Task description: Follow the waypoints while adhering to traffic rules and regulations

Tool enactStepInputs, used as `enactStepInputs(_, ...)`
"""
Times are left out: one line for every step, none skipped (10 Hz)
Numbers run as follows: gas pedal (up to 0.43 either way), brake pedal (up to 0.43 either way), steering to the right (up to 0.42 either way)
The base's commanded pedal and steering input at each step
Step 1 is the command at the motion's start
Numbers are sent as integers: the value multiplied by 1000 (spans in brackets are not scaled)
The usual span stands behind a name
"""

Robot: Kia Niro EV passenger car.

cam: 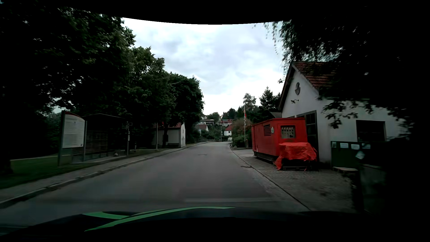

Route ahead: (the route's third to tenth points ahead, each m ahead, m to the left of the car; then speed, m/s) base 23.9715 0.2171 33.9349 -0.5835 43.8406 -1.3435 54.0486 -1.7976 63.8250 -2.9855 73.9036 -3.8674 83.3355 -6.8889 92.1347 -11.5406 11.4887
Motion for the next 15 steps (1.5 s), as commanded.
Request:
enactStepInputs(110,0,0)
enactStepInputs(110,0,0)
enactStepInputs(110,0,0)
enactStepInputs(110,0,0)
enactStepInputs(110,0,0)
enactStepInputs(98,0,0)
enactStepInputs(98,0,1)
enactStepInputs(98,0,3)
enactStepInputs(98,0,6)
enactStepInputs(98,0,8)
enactStepInputs(87,0,8)
enactStepInputs(87,0,8)
enactStepInputs(87,0,8)
enactStepInputs(87,0,8)
enactStepInputs(87,0,9)
